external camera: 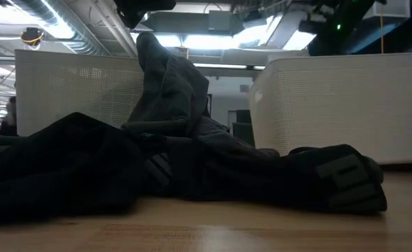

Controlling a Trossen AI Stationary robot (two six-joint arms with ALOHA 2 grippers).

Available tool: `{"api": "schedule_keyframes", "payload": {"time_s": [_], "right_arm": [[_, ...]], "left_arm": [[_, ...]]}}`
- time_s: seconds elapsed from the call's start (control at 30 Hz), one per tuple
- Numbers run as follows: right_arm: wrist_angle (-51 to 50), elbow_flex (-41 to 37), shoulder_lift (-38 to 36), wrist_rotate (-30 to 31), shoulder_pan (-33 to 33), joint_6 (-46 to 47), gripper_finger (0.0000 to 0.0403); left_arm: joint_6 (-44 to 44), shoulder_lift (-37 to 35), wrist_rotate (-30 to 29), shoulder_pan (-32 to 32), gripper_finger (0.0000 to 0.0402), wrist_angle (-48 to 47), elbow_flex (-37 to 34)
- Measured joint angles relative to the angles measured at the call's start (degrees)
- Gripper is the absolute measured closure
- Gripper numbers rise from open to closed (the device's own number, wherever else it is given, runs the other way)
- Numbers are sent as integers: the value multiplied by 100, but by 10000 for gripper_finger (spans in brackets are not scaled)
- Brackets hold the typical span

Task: Sort clothes
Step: Put the white shirt into the right white laundry bin

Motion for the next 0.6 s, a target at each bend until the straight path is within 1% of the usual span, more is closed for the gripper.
{"api": "schedule_keyframes", "payload": {"time_s": [0.13,0.33,0.47,0.6], "right_arm": [[-2,-213,231,-40,14,125,332],[36,-248,487,-35,15,308,294],[48,-248,492,-35,15,425,257],[54,-221,447,22,15,428,208]], "left_arm": [[-2,0,0,0,247,-2,0],[0,0,0,0,247,-4,-1],[0,0,0,0,247,-14,0],[11,0,0,0,247,-22,-1]]}}
